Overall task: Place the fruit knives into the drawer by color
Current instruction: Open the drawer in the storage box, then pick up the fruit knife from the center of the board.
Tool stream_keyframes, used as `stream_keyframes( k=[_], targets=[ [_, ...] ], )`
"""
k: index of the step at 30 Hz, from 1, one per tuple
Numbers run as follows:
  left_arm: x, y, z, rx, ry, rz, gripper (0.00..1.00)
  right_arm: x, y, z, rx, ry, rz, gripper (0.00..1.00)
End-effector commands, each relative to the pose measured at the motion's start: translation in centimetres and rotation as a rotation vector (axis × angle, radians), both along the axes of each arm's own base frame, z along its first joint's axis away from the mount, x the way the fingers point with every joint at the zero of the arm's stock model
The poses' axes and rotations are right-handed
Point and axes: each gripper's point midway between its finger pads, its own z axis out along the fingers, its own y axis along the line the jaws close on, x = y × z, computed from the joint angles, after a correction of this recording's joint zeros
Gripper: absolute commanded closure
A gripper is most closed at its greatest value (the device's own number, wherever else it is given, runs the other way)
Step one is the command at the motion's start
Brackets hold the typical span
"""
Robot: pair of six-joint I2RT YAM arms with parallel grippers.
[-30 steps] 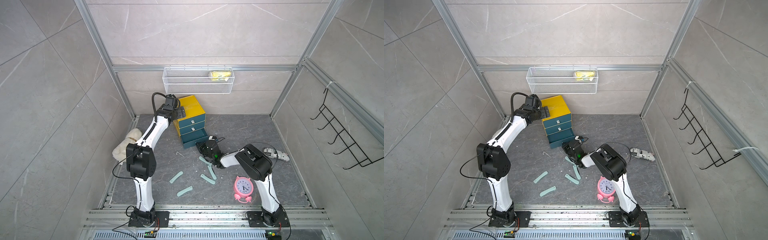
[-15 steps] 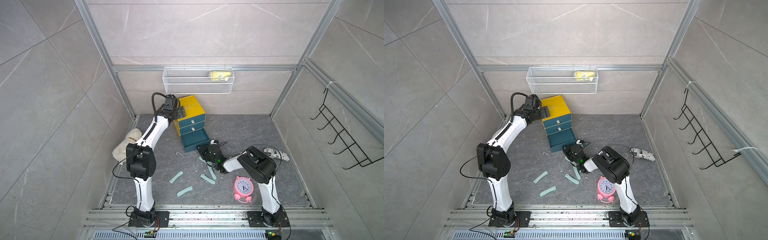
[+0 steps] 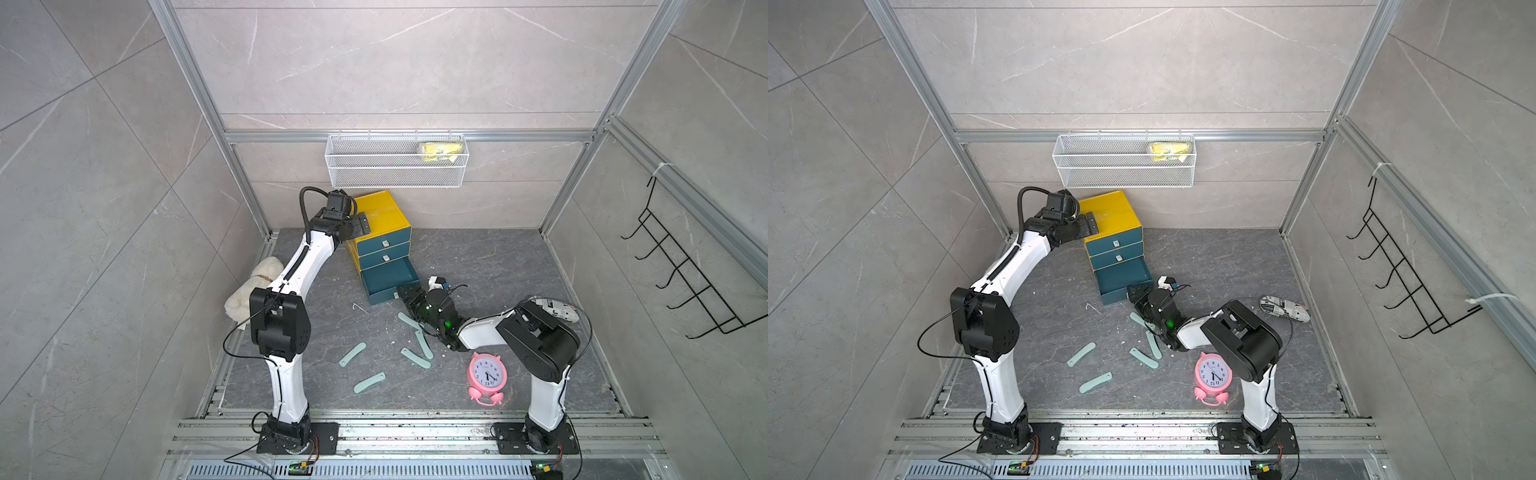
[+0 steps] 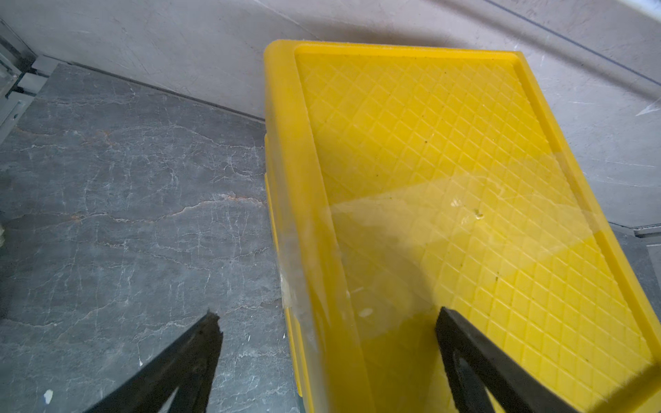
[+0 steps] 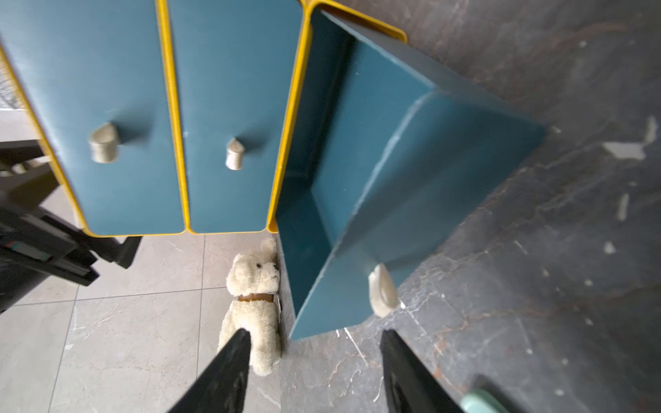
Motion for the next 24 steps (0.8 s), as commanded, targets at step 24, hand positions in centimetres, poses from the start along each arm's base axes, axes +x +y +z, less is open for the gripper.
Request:
stream_keyframes(
  k=[24],
  targets=[
    [-19.1,-0.3,2.0,-0.479,-0.052,-0.083,0.01,-17.1,-3.4,-4.3,-1.045,0.137,0.932,0.42]
  ],
)
